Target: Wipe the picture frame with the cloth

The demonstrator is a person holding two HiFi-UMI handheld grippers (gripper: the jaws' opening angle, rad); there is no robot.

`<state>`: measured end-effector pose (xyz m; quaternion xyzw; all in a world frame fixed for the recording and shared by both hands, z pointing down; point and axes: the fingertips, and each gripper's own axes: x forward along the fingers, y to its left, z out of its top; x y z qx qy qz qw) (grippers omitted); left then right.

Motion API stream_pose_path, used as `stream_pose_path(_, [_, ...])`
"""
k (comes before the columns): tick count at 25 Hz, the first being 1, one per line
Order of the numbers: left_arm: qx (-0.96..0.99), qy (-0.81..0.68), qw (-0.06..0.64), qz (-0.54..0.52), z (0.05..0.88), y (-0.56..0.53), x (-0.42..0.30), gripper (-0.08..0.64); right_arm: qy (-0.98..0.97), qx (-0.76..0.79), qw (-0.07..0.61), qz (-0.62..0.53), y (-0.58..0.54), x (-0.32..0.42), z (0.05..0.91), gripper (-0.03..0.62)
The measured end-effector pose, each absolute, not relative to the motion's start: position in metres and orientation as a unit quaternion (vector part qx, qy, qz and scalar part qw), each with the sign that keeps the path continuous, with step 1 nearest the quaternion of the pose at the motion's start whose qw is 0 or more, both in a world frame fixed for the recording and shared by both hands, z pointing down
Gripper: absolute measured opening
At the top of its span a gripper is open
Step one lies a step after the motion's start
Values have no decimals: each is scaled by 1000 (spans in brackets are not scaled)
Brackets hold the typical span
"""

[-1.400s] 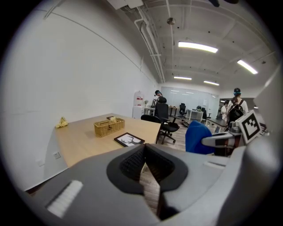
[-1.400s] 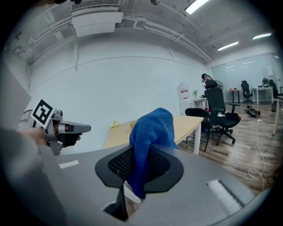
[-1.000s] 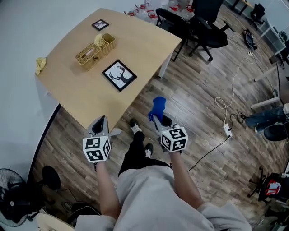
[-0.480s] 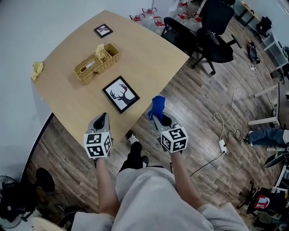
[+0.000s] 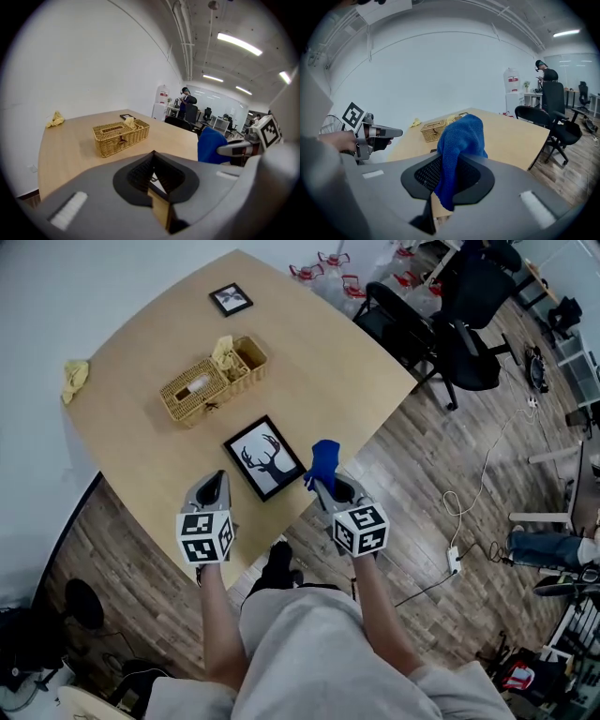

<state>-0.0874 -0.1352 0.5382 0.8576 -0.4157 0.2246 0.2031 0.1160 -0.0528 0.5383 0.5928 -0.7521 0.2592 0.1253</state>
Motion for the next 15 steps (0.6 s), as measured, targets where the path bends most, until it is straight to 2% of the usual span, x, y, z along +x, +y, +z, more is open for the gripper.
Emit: stream_pose_path(15, [865, -384, 227, 228, 565, -172, -80, 52, -778, 550, 161, 259, -143, 62, 552, 54])
